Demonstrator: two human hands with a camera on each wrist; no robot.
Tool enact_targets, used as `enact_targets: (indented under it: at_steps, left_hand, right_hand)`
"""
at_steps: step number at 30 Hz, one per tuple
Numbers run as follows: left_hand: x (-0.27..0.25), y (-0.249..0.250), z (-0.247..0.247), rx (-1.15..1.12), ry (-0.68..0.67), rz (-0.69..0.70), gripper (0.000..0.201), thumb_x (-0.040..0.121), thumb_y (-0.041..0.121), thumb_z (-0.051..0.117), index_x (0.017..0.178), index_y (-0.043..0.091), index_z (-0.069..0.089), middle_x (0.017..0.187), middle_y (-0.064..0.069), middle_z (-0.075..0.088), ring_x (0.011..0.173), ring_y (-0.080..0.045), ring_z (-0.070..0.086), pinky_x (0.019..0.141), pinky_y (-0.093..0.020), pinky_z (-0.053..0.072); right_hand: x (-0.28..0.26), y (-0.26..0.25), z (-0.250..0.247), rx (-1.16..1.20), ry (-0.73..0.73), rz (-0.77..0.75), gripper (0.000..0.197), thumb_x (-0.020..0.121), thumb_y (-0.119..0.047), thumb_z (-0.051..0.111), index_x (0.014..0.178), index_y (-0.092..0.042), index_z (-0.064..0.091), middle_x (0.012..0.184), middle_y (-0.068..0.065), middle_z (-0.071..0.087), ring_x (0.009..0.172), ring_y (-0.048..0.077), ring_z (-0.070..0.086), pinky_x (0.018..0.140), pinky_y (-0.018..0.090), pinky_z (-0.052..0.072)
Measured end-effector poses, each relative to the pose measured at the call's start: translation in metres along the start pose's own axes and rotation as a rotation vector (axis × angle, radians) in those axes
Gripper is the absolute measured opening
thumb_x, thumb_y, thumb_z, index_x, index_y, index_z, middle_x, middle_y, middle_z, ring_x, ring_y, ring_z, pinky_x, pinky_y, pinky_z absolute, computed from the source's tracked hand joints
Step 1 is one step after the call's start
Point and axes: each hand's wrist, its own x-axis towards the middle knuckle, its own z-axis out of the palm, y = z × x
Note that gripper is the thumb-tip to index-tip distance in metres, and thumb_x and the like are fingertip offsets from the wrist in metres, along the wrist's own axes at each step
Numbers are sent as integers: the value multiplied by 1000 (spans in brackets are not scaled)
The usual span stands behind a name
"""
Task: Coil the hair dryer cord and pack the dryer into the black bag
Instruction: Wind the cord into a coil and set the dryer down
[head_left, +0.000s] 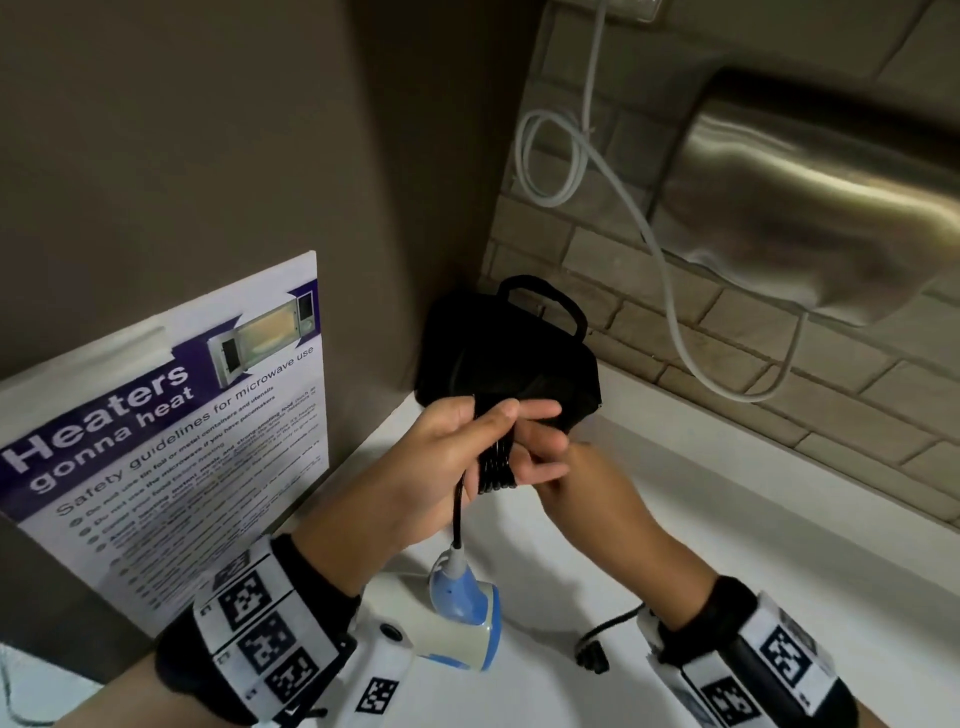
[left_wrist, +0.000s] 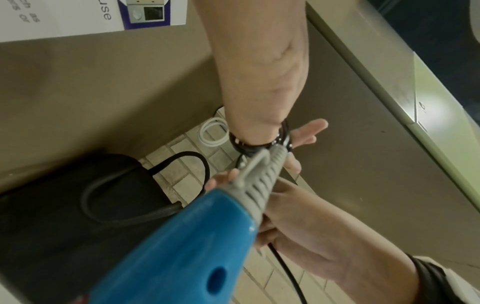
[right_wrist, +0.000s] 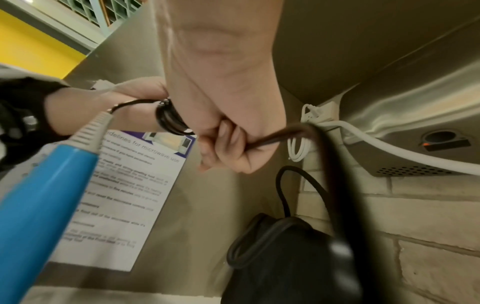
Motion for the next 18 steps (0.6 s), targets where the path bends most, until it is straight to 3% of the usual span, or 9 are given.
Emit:
enact_targets:
  at_steps: [1,3,5,9,12,15,18]
  left_hand:
    - [1,-1,0,-23,25,9,30,100,6,33,111,-7,58,74,-8,72,56,-10,66,89,-46,55]
    - [3,-1,-2,-77,74,28,30,100,7,34,108,-7,59,78,-14,73,67,-13,70,85,-42,57]
    - [4,-1,-5,-121,107,36,31,100,8,32,108,-5,60,88,-15,75,78,-17,72,84,-37,58]
    - [5,0,-7,-117,151,63,34,103,10,28,122,-6,50,111,-18,71,102,-29,69,90,-34,55]
    - [6,-2,-10,-54,179,91,35,103,11,27,129,-7,43,119,-20,66,110,-30,65,97,-36,51]
    - [7,-4,-9,37,181,92,37,104,14,27,133,-5,40,121,-17,65,111,-27,65,101,-35,48]
    - [7,-7,-5,155,181,75,38,104,15,27,136,-1,39,121,-12,66,111,-23,66,103,-34,46]
  right_hand:
    - [-5,-1,3,4,11,-7,26,96,-13,42,84,-32,56,67,-7,56,55,16,46,48,21,24]
    - [-15,-4,12,-40,11,-10,21,99,-22,39,109,-26,57,96,-1,68,78,24,59,56,26,31]
    - [-25,-6,22,-80,-42,-8,23,100,-24,38,114,-30,54,109,-5,67,93,22,61,65,28,34]
    - [-44,-16,22,-67,-87,3,24,96,-16,41,114,-30,50,100,-3,66,77,22,51,66,29,37]
    - [-55,-23,10,-36,-64,-9,28,91,-10,42,108,-31,49,97,-5,63,72,18,46,65,29,37]
    - [-60,-27,-5,-15,-6,-33,26,90,-8,42,100,-31,51,83,-12,53,61,11,41,58,15,32]
    - [-59,-27,-14,-32,71,-62,23,85,-10,42,88,-29,53,73,-16,48,56,11,39,54,11,31]
